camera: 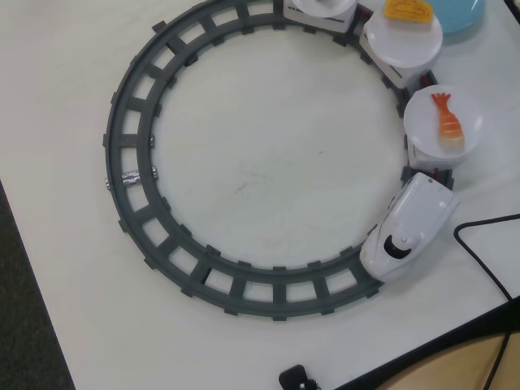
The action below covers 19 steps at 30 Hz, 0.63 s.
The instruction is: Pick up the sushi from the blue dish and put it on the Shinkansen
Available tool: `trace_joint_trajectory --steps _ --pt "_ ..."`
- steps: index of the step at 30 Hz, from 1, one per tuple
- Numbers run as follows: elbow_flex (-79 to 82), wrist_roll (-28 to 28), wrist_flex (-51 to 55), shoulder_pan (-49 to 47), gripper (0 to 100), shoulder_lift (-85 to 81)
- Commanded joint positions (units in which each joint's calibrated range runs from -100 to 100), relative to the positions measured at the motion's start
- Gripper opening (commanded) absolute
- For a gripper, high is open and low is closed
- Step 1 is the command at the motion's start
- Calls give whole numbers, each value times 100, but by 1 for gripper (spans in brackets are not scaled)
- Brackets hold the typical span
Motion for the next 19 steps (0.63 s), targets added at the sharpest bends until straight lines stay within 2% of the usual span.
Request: trace_joint_trajectory --steps 1,4,8,19 --pt "1633 -94 -901 365 28 -875" --pt "2890 -94 -1483 374 28 -1560" --pt "4146 -94 -1663 374 28 -2454" --pt "5125 -73 -670 841 28 -4792"
